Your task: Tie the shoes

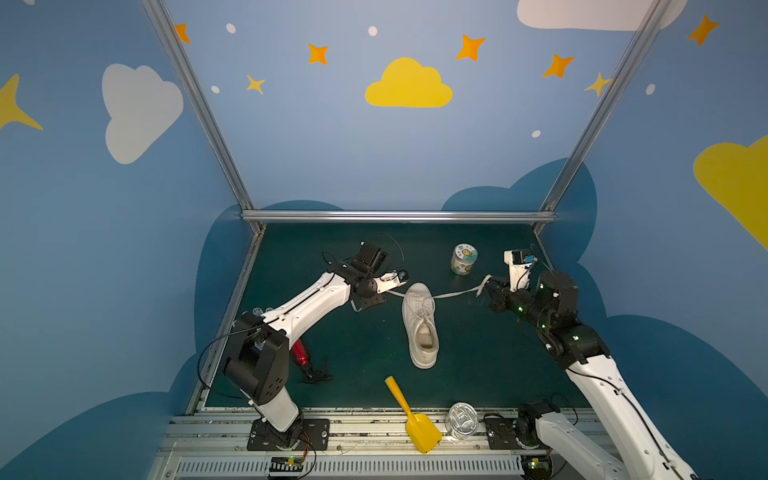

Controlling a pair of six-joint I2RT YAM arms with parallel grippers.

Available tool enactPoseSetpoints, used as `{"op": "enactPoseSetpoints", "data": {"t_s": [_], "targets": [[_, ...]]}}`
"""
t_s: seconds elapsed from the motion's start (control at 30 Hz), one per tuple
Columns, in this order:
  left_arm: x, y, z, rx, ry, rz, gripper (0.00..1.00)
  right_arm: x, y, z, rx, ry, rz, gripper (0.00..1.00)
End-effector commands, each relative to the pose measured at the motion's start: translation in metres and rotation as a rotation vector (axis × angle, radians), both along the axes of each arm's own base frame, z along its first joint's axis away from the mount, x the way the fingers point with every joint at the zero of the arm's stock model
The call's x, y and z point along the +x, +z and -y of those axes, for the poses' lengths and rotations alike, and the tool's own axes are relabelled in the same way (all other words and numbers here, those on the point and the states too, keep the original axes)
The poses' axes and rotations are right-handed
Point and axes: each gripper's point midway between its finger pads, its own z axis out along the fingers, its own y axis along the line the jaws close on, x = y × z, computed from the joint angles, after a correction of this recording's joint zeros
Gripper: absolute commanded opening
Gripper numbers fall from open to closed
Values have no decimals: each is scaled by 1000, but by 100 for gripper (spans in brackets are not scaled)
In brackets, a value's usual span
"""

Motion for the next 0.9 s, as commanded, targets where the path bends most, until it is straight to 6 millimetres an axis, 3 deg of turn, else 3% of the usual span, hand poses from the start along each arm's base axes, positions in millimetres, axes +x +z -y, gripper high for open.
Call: {"op": "enactPoseSetpoints", "data": {"t_s": [0.0, 0.33, 0.67, 0.87], "targets": [[-10, 9, -21, 35, 68, 13, 3, -5, -19, 19, -46, -82, -58, 0], [-37, 16, -39, 4, 64, 10, 3, -5, -56, 69, -30, -285, -174, 0], [-54, 4, -54, 14, 85, -36, 3, -13, -89, 123, 24, -547, -290, 0], [-58, -6, -62, 21, 108, -64, 3, -17, -114, 143, 108, -635, -357, 0]]}}
